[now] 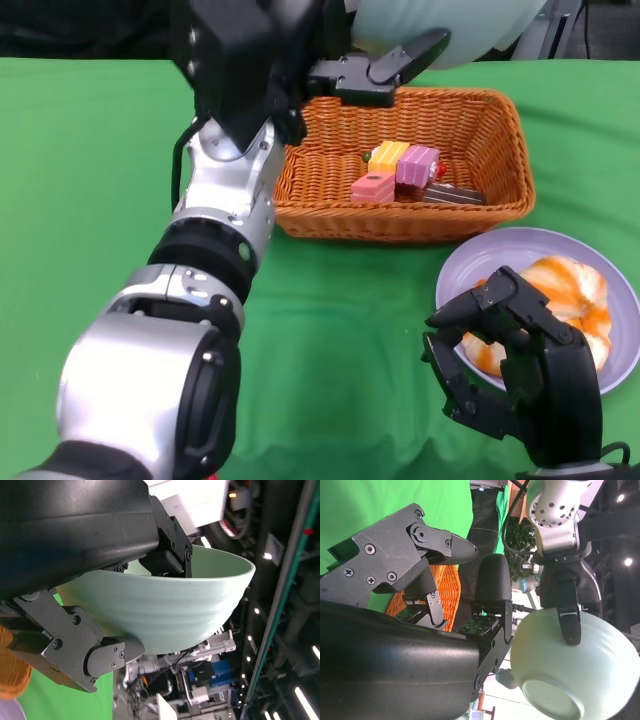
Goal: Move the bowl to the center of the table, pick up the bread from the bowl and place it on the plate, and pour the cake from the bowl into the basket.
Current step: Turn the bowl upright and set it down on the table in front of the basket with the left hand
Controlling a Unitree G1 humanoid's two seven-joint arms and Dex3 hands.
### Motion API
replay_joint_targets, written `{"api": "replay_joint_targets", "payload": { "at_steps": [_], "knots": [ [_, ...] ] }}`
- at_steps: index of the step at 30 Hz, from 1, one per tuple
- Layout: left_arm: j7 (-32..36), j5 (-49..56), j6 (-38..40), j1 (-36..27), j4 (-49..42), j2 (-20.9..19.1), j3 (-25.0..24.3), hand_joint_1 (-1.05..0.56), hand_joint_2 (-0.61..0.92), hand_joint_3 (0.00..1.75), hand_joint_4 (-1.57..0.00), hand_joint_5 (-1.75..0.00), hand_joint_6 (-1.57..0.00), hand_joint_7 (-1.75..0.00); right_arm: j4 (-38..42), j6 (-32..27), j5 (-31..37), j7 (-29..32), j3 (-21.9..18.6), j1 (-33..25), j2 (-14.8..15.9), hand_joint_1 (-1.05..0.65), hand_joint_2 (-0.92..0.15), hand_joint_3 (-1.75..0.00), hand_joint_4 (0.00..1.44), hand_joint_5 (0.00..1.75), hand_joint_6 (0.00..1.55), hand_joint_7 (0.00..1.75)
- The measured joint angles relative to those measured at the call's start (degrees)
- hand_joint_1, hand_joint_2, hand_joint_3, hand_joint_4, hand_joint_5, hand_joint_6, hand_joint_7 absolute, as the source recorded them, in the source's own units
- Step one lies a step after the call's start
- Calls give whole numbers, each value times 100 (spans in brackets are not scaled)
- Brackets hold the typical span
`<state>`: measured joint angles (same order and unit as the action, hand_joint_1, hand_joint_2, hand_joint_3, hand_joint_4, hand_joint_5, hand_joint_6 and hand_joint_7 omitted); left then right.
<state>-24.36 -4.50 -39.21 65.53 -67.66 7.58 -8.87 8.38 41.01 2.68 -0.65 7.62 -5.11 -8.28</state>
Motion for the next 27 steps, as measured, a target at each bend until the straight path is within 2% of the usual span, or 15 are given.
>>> {"api": "replay_joint_targets", "payload": {
  "at_steps": [6,11,16,20,22,26,27],
  "knots": [
    [517,577,-1023,-356,167,-320,298,-5,72,91,-68,-167,-73,-139,-641,-461,-90,-152,40,-170,101,-25,-62,-71,68,155,60,133],
    [1034,992,-1872,-530,252,-603,463,-5,67,97,-70,-167,-75,-142,-980,-790,-189,-210,50,-251,131,-27,-62,-70,69,153,60,131],
    [2459,2348,-2745,-1003,658,-1112,687,-2,56,121,-68,-169,-74,-147,-1193,-1085,-257,-276,44,-315,193,-26,-64,-67,68,154,60,131],
    [3854,3697,-3011,-1350,1080,-1603,832,0,46,133,-71,-161,-76,-147,-1282,-1124,-287,-296,15,-333,206,-26,-74,-49,68,152,63,124],
    [4448,4158,-3106,-1476,1242,-1833,904,1,41,136,-72,-158,-77,-145,-1367,-1141,-298,-301,3,-349,224,-25,-79,-40,68,152,64,121],
    [5466,4961,-3261,-1683,1554,-2212,1115,1,40,131,-77,-148,-76,-145,-1425,-1167,-310,-306,-22,-349,240,-26,-81,-35,70,149,65,119],
    [5725,5167,-3291,-1757,1653,-2305,1177,1,37,135,-79,-146,-76,-144,-1432,-1190,-317,-306,-39,-349,245,-25,-82,-34,70,149,65,119]
  ]
}}
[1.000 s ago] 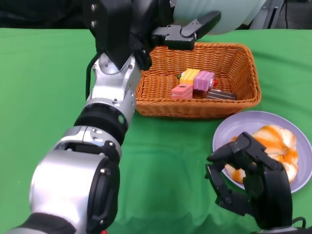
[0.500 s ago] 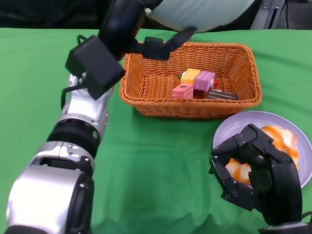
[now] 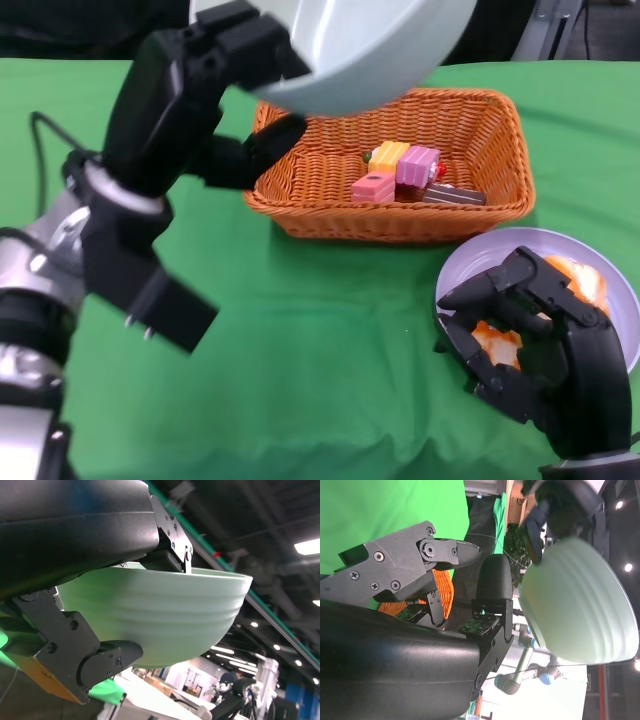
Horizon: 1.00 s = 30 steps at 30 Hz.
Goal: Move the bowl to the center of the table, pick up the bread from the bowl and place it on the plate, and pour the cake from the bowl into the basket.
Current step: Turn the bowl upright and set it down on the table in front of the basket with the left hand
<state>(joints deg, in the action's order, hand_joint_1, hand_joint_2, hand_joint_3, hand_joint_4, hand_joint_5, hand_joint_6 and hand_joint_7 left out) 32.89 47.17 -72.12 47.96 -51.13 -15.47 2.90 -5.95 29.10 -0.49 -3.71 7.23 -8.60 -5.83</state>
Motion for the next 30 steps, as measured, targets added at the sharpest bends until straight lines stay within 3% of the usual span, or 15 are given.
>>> {"api": "replay_joint_targets", "payload": {
  "at_steps": [2,6,11,20,23,30],
  "knots": [
    [566,445,-36,-163,219,-216,149,0,34,137,-83,-143,-77,-140,-13,-46,-6,0,-31,2,9,-26,-82,-32,70,148,66,117],
    [1593,1174,-224,-551,486,-640,493,-7,37,126,-87,-138,-82,-126,-23,-118,-3,16,-152,10,24,-24,-84,-30,70,147,68,115],
    [2314,1538,-350,-1128,776,-1032,805,-4,38,125,-89,-142,-85,-127,-52,-210,-1,75,-207,48,25,-23,-84,-32,72,147,69,114],
    [2740,1701,-486,-1869,1277,-1516,1071,0,35,125,-92,-140,-86,-129,-156,-279,0,71,-213,75,34,-22,-83,-35,71,146,69,115],
    [2828,1770,-558,-2048,1383,-1641,1133,-2,42,112,-92,-143,-86,-131,-206,-359,28,101,-211,73,34,-21,-83,-36,72,146,69,114],
    [2986,2025,-581,-2344,1480,-1939,1390,3,38,111,-88,-151,-78,-150,-266,-393,23,115,-191,65,31,-22,-82,-37,73,145,70,114]
  ]
}}
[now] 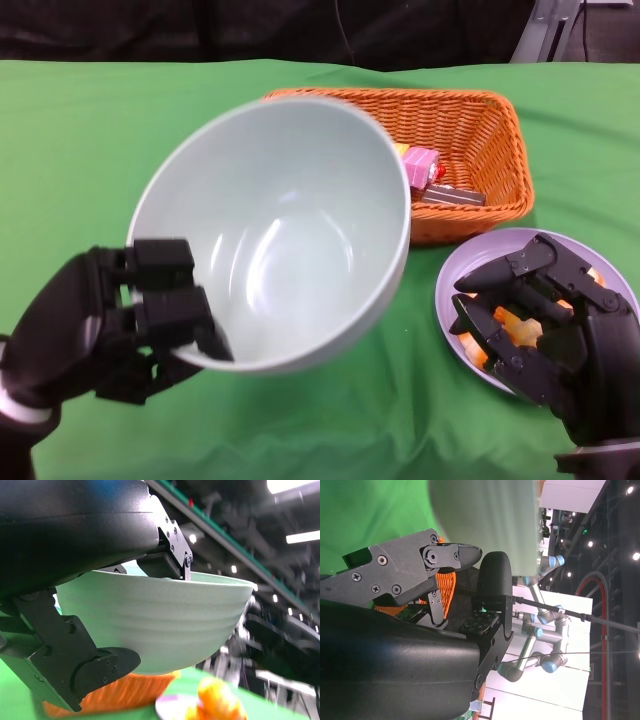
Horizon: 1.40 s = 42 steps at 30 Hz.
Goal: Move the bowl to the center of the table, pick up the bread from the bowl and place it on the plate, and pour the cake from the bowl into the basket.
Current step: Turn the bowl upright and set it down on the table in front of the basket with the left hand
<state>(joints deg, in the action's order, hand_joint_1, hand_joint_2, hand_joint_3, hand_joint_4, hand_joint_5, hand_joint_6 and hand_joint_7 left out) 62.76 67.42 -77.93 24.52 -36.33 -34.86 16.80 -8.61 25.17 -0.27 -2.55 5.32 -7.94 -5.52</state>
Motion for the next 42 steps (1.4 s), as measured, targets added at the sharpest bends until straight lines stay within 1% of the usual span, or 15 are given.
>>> {"api": "replay_joint_targets", "payload": {
  "at_steps": [3,5,6,9,12,16,19,24,27,31,32,33,35,39,42],
  "knots": [
    [56,101,-68,-89,9,-102,157,1,43,102,-88,-155,-74,-154,-40,-37,-4,3,9,-35,-3,-22,-82,-37,73,145,70,113],
    [120,172,-75,-103,-5,-113,282,0,48,94,-87,-157,-70,-162,-100,-51,14,21,16,-67,-10,-23,-81,-36,73,144,70,113],
    [169,183,-77,-104,-27,-114,337,1,47,97,-86,-159,-68,-166,-128,-58,26,29,21,-71,-12,-23,-81,-36,74,144,70,113],
    [271,294,-67,-105,-148,-140,565,10,32,119,-81,-165,-62,-174,-190,-93,25,45,34,-108,-16,-22,-82,-37,74,144,70,114],
    [304,399,-52,-101,-289,-186,806,12,28,120,-80,-166,-67,-163,-197,-128,12,42,45,-125,-24,-21,-83,-37,73,145,69,114],
    [303,419,44,-85,-483,-272,1047,6,39,109,-77,-168,-70,-159,-208,-132,-6,27,79,-130,-27,-22,-83,-36,72,147,69,115],
    [191,372,115,-56,-632,-287,1167,9,38,108,-78,-165,-77,-153,-248,-157,2,43,109,-154,-43,-23,-82,-35,73,147,69,116],
    [-131,245,148,-53,-792,-287,1287,10,43,101,-76,-165,-74,-155,-352,-168,9,50,162,-194,-47,-22,-82,-35,72,146,69,116],
    [-334,140,188,-46,-782,-287,1299,13,40,93,-78,-163,-74,-156,-377,-168,12,53,192,-219,-46,-21,-83,-36,71,146,68,115],
    [-597,81,394,-47,-723,-279,1303,9,44,86,-77,-164,-73,-157,-397,-166,3,43,227,-290,-38,-21,-82,-37,70,147,68,115],
    [-663,30,470,-51,-668,-270,1303,8,47,77,-77,-163,-74,-155,-416,-166,5,46,229,-311,-38,-21,-82,-37,71,147,69,115],
    [-718,-4,551,-53,-607,-260,1303,7,53,62,-75,-163,-75,-152,-430,-166,4,45,231,-321,-37,-20,-82,-38,71,147,69,115],
    [-832,-62,736,-58,-515,-225,1311,5,62,41,-72,-165,-74,-150,-445,-166,4,46,235,-330,-38,-21,-82,-38,71,147,69,116],
    [-1145,-104,972,-68,-419,-140,1425,0,71,21,-67,-168,-75,-141,-506,-167,21,59,240,-374,-41,-23,-81,-38,72,146,69,115],
    [-1310,-197,1126,-92,-384,-93,1452,0,75,13,-67,-168,-76,-137,-579,-168,30,66,243,-403,-48,-23,-81,-37,73,146,70,115]
  ]
}}
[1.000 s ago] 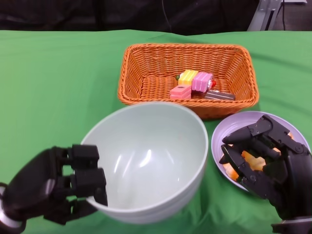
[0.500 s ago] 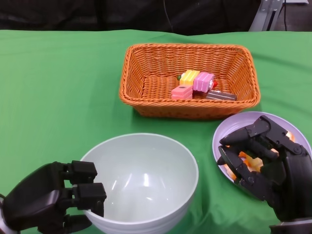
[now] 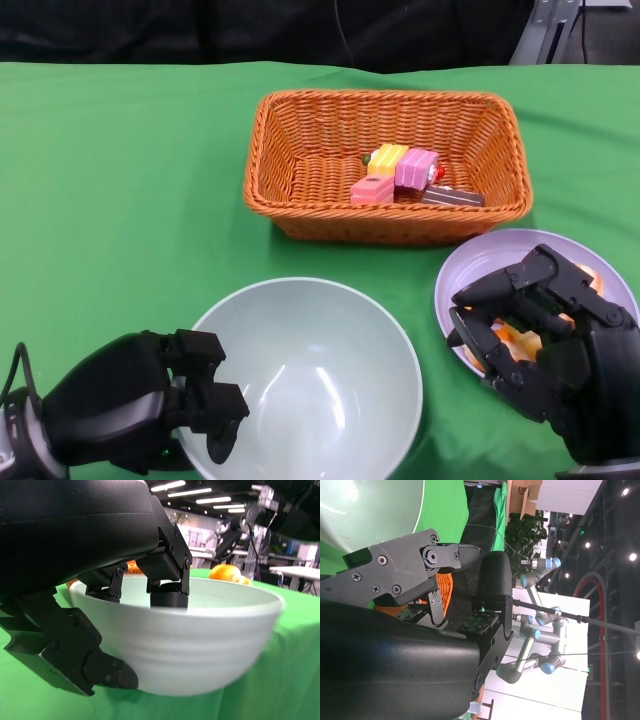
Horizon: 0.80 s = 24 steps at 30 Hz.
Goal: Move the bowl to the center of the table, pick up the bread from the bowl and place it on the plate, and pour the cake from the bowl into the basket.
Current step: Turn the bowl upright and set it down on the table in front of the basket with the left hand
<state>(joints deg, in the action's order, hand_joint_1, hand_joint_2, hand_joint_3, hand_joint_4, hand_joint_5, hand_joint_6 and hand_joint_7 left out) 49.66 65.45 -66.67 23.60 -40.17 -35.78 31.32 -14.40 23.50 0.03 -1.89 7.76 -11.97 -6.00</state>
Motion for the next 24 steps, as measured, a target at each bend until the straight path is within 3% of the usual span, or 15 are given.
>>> {"api": "replay_joint_targets", "payload": {
  "at_steps": [7,20,24],
  "knots": [
    [-125,-92,455,-20,48,128,51,2,79,8,-65,-170,-69,-146,-80,-102,0,10,38,-127,-7,-22,-81,-38,73,145,70,113],
    [-45,-56,1703,2,11,538,356,-7,81,3,-62,-175,-69,-142,-92,-99,-39,7,21,-163,-6,-20,-79,-43,73,145,70,112],
    [-12,8,2145,40,-80,663,470,-10,81,1,-62,-175,-76,-126,-71,-84,-45,-10,21,-162,-4,-21,-78,-44,73,146,70,113]
  ]
}}
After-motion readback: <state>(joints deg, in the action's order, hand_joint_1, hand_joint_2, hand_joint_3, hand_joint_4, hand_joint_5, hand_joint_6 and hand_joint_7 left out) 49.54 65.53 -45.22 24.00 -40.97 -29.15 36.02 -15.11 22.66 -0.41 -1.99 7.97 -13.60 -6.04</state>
